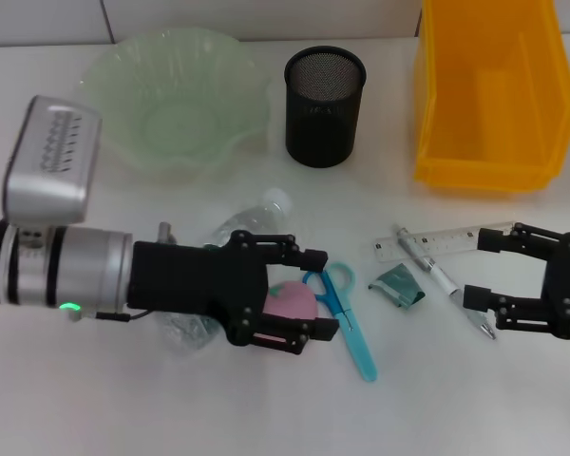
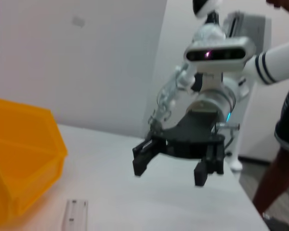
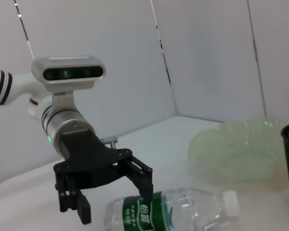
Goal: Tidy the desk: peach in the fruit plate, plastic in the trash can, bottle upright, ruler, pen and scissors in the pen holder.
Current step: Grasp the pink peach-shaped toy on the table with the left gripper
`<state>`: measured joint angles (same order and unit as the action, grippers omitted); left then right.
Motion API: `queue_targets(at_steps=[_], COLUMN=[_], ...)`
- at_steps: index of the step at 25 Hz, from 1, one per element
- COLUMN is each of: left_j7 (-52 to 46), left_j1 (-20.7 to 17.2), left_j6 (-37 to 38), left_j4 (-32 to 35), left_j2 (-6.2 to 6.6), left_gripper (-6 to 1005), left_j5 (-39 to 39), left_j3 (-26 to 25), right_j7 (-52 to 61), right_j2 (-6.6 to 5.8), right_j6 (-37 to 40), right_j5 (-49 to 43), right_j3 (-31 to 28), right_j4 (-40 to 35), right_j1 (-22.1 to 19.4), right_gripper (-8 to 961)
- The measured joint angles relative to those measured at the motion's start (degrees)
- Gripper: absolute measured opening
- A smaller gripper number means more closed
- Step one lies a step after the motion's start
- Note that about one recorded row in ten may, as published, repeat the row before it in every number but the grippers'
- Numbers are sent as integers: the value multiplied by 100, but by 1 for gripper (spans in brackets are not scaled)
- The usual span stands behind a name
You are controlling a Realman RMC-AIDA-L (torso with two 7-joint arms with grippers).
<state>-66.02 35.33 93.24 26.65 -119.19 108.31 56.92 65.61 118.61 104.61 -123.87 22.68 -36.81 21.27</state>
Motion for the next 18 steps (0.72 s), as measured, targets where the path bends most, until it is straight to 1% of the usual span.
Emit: queue_targets(at_steps=[2, 3, 4, 5, 6, 7, 9, 10, 11, 12, 18], left_j7=[-62, -166, -166, -582, -582, -777, -777, -919, -919, -1559, -1856], left_j1=[29, 59, 59, -33, -33, -174, -174, -280, -280, -593, -598], left_j6=[-72, -159, -159, -555, -555, -875, -875, -1112, -1112, -1866, -1951], left_j4=[63, 174, 174, 829, 829, 1230, 1230, 1527, 1527, 2472, 2617], left_j2=[0, 1, 1, 1, 1, 1, 1, 2, 2, 30, 35], left_gripper=[727, 724, 721, 717, 714, 711, 705, 702, 699, 696, 677], left_j5=[-9, -31, -31, -316, -316, -409, -409, -453, -453, -318, 101], left_j3=[95, 244, 244, 1118, 1118, 1583, 1583, 1925, 1925, 2971, 3045], right_j7=[7, 16, 31, 65, 65, 72, 78, 81, 81, 81, 80], right_j2=[-1, -2, -5, -10, -10, -11, -11, -9, -9, -7, 9], right_j6=[-3, -1, 0, -8, -8, -26, -50, -51, -51, -51, -47], right_j5=[0, 0, 1, 5, 5, 6, 8, 8, 8, 8, 8], right_j3=[-3, -8, -11, -16, -16, -18, -19, -19, -19, -19, -19], right_j4=[-14, -21, -26, -37, -37, -44, -56, -57, -57, -57, -66], right_j1=[-14, -28, -39, -58, -58, -68, -75, -77, -77, -77, -60], right_gripper=[825, 825, 825, 825, 825, 825, 824, 824, 824, 824, 824])
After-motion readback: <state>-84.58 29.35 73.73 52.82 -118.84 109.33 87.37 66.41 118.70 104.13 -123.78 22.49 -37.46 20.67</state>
